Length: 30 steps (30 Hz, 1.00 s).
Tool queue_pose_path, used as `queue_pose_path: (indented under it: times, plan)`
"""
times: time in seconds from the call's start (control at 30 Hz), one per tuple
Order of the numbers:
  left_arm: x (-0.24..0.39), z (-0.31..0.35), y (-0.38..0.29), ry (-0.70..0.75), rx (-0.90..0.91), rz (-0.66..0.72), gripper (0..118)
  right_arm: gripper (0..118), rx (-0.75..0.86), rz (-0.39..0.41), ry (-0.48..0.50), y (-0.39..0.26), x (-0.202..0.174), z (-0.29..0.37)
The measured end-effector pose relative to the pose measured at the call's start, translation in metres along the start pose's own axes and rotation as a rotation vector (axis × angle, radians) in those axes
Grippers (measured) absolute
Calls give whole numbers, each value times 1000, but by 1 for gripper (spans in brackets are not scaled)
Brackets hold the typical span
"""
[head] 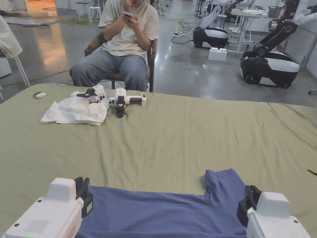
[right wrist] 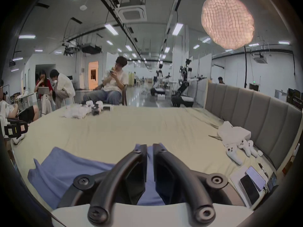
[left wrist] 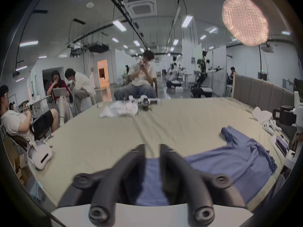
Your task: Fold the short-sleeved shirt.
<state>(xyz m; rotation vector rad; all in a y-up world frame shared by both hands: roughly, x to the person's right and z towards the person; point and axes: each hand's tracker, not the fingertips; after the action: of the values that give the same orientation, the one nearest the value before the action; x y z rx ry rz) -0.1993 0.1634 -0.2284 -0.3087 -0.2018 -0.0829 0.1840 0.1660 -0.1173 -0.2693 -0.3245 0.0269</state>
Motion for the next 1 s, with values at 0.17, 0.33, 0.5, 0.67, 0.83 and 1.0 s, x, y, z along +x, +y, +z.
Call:
queue_pose_path:
  times: [0.17, 0.33, 0.5, 0.67, 0.83, 1.0]
  plan:
    - [5, -2, 8, 3, 24, -6, 0, 0, 59, -5, 29, 4, -13, 1]
    - [-18, -62, 2, -12, -206, 21, 0, 0, 62, 12, 42, 9, -16, -5]
    - [-52, -157, -14, -59, -479, 74, 0, 0, 8, 11, 35, 4, -10, -20]
    - [-66, -224, -29, -79, -647, 68, 56, 0, -51, 16, 11, -10, 2, -31]
    - [-64, -258, -50, -71, -753, 43, 79, 0, -113, 13, -22, -25, 14, -37]
    - [-53, -263, -61, -48, -764, 5, 61, 0, -168, 15, -49, -38, 26, -44]
